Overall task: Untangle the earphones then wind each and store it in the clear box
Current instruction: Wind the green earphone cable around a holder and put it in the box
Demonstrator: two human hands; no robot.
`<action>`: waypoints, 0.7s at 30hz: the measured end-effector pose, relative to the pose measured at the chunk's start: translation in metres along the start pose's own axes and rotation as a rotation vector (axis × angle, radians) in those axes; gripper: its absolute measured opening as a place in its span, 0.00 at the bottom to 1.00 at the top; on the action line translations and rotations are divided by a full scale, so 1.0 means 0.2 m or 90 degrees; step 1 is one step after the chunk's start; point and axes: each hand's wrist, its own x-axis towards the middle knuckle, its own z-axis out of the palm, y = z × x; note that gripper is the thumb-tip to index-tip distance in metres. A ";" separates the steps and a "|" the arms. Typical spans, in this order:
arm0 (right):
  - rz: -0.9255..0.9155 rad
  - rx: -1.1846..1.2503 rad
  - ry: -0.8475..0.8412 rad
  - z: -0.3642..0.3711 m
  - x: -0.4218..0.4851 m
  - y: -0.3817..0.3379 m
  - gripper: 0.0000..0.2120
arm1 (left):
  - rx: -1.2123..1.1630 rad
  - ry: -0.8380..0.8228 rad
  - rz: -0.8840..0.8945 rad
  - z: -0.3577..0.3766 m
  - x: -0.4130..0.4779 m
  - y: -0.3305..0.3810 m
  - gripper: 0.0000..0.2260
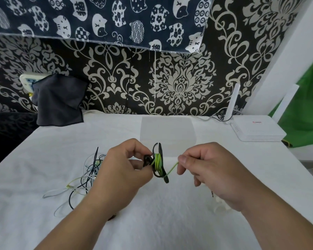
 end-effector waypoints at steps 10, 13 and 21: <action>0.020 0.071 0.027 -0.01 0.01 0.01 0.16 | -0.059 -0.006 -0.012 -0.01 0.00 0.01 0.10; -0.031 0.041 -0.071 0.00 -0.02 -0.03 0.15 | 0.041 0.039 0.027 0.01 -0.01 -0.02 0.13; -0.114 -0.024 0.015 0.00 -0.02 -0.03 0.11 | 0.143 -0.029 0.112 0.07 -0.06 -0.01 0.13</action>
